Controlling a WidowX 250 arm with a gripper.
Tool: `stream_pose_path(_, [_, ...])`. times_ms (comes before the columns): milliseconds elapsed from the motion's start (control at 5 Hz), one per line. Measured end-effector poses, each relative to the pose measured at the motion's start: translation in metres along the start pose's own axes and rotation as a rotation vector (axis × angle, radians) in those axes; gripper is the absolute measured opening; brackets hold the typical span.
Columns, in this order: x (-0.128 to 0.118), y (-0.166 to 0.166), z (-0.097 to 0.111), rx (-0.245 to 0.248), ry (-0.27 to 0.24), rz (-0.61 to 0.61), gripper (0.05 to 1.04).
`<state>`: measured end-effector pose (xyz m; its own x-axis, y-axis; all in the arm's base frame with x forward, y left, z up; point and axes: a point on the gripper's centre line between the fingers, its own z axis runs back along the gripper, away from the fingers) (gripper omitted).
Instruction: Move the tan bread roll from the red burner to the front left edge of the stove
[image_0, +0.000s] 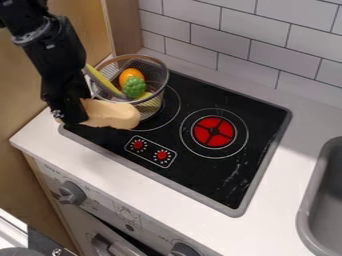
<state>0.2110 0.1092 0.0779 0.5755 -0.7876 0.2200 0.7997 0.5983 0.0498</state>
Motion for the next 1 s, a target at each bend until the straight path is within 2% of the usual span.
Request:
stream_pose_path(200, [-0.001,0.003,-0.004,0.011,-0.014,-0.070,0.598])
stream_pose_path(400, [-0.007,0.003,-0.018,0.019,-0.023,-0.098,0.598])
stream_pose_path(800, [-0.029,0.006,-0.037,0.068,-0.033,-0.125,0.598])
stream_pose_path(1000, [-0.039,0.011,-0.047,0.083,-0.066,-0.145,0.598])
